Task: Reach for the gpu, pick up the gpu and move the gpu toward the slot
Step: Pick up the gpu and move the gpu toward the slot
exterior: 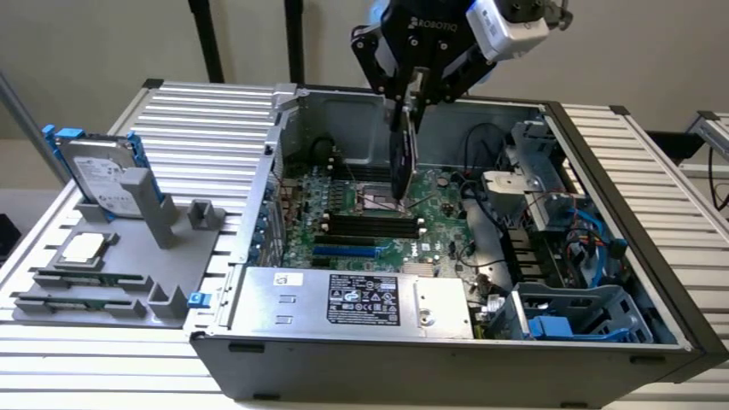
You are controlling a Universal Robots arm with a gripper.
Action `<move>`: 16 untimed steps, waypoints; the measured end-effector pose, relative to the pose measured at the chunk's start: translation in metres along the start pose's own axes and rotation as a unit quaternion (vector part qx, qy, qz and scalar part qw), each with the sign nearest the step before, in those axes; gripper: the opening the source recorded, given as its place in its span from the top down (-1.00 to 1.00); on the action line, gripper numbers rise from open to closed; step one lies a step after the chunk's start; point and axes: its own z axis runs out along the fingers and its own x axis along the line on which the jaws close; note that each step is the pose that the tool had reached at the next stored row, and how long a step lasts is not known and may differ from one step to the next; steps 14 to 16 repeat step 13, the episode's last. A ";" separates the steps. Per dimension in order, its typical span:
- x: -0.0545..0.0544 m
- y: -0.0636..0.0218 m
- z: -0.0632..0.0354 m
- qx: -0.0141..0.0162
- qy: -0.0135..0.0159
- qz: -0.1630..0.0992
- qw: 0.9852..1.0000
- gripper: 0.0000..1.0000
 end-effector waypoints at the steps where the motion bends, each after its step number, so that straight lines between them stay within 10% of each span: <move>1: 0.000 0.0001 0.0003 0.000 0.000 -0.003 1.000 0.48; 16: -0.003 0.0003 0.0004 0.001 0.000 -0.009 1.000 0.48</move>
